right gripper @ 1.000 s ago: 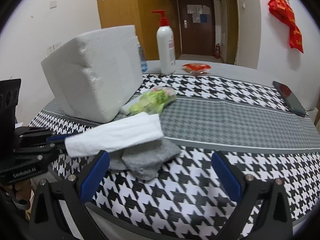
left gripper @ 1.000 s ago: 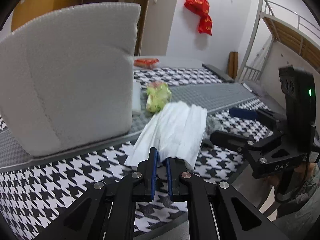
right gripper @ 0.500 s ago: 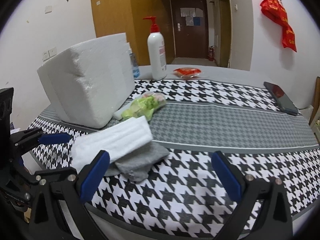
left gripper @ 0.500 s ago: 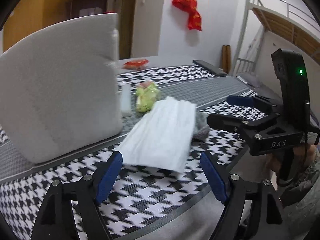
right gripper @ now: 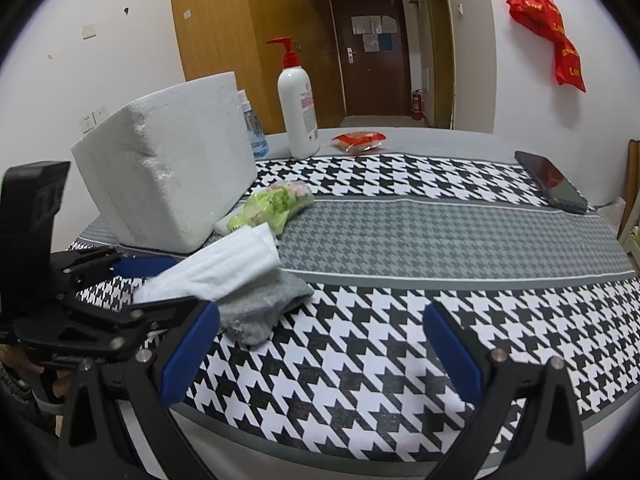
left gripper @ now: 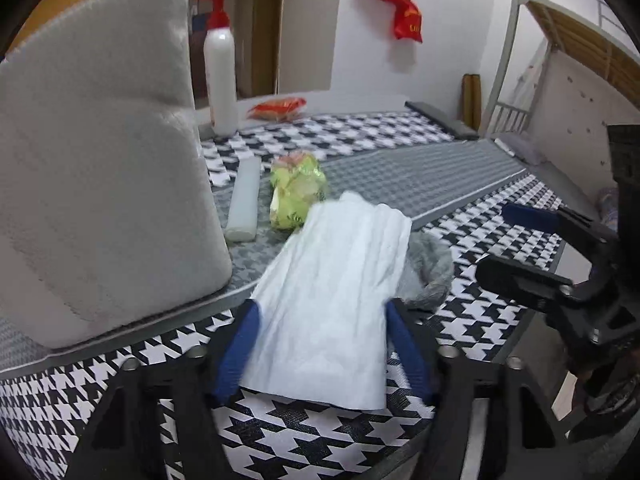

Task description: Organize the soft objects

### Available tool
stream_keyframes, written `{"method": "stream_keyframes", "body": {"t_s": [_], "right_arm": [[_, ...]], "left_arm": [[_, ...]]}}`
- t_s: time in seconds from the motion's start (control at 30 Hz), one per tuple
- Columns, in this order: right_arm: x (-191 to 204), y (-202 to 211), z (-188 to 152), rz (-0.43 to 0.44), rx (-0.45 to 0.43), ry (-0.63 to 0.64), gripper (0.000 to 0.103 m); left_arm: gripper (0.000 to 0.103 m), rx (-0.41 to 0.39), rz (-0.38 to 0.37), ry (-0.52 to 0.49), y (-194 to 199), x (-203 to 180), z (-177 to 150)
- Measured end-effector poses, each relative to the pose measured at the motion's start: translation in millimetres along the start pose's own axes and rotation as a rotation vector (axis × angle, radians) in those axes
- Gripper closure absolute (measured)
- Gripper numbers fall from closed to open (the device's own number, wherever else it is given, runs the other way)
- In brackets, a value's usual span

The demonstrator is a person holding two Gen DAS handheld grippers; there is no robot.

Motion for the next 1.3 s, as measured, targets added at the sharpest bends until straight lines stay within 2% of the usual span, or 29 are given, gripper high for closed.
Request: {"method": "stream_keyframes", "body": {"t_s": [0.07,0.13,0.2,0.3,0.63,0.73,0.87,1.3], "right_arm": [[-0.6,0.1,-0.7,-0.001,0.001,-0.003,0.0],[-0.6,0.6,-1.2,0.0,0.0,-0.006,0.0],[0.5,1.0,-1.5,0.0,0.0,-0.003,0.0],[2.1,2.4,-1.7,-0.005,-0.002,0.001,0.0],[6.3,14.6,-2.2,-0.009,-0.023,0.003,0.0],[12.1,17.5,-3.8,0.033,-0.027,0.008,0.0],[26.3,14.1,-3.3,0.119,-0.02,0.021,0.0],[42.3,-12.5,7.0,0.163,0.044,0.056,0.001]], "left_arm": [[0.051,0.006,0.004,0.005,-1.0,0.0,-0.9],[0.072,-0.004,-0.001,0.01,1.7,1.0,-1.3],[0.08,-0.006,-0.024,0.033,3.9,4.2,-1.0],[0.086,-0.011,-0.046,0.047,6.0,5.4,-1.0],[0.086,-0.115,-0.168,0.084,42.8,1.3,7.7],[0.086,-0.128,-0.184,0.09,46.4,0.3,8.8],[0.086,-0.123,-0.191,0.098,46.4,0.4,7.8],[0.086,-0.113,-0.228,0.089,47.5,4.6,-0.6]]}}
Point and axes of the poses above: each gripper's, at about its wrist camera, not at the fingertips, and y roughly against the way its jaws point, x to its left, z to its top, the point moved 1 cm from there along -y, roughly the way its jaws point, and after that the axes turned 1 degree about -z, right-handed, at the moved point
